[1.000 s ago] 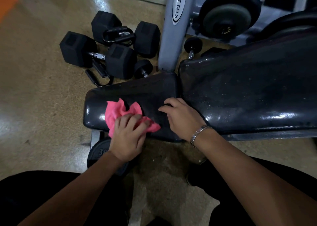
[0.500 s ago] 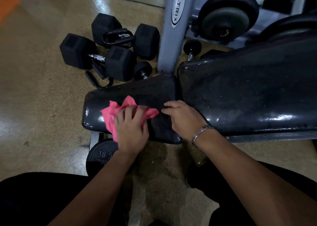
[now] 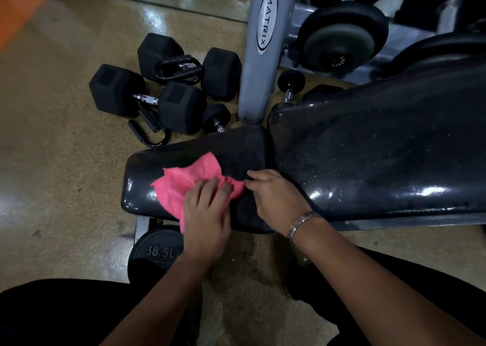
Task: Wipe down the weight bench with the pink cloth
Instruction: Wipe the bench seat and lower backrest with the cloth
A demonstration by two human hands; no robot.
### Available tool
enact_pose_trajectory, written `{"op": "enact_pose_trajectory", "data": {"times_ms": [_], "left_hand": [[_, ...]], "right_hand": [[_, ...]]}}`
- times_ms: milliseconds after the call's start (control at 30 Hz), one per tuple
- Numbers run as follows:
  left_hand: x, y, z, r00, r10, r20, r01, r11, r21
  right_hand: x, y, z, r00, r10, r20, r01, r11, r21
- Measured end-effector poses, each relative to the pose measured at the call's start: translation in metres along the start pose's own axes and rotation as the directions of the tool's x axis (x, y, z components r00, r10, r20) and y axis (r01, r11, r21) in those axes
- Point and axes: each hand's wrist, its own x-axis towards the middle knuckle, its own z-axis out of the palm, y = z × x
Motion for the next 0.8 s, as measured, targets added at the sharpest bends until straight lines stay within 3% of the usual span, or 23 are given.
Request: {"op": "enact_pose_trajectory", "data": {"times_ms": [67, 233, 333, 400, 533, 700, 800], "left_hand": [[-0.001, -0.019, -0.004, 0.996, 0.084, 0.033, -0.084, 0.996, 0.002], [0.046, -0.003, -0.002, 0.993, -0.11, -0.037, 0.109, 0.994, -0.032], [0.034, -0.018, -0.006, 0.997, 0.062, 0.046, -0.059, 0.996, -0.061], [0.042, -0.04, -0.011, 0.993, 0.099, 0.064, -0.096, 0.994, -0.045], [0.094, -0.026, -0.007, 0.997, -0.072, 0.012, 0.073, 0.996, -0.058], [0.068, -0.042, -0.016, 0.981, 0.175, 0.082, -0.167, 0.981, -0.103], [0.096, -0.05, -0.015, 0.989, 0.114, 0.091, -0.104, 0.989, -0.108]], "right_hand": [[-0.001, 0.0, 0.001, 1.0, -0.003, -0.004, 0.003, 1.0, 0.008], [0.001, -0.002, 0.002, 1.0, -0.007, -0.025, 0.006, 1.0, -0.012], [-0.001, -0.001, 0.005, 0.998, -0.007, -0.057, 0.006, 1.0, -0.023], [-0.002, 0.0, 0.006, 0.998, -0.009, -0.069, 0.007, 1.0, -0.025], [0.003, 0.0, 0.007, 0.997, -0.011, -0.077, 0.009, 1.0, -0.027], [-0.001, -0.003, 0.004, 0.998, 0.005, -0.059, -0.006, 1.0, -0.017], [0.001, -0.004, 0.003, 0.999, 0.007, -0.036, -0.008, 0.999, -0.031]]}}
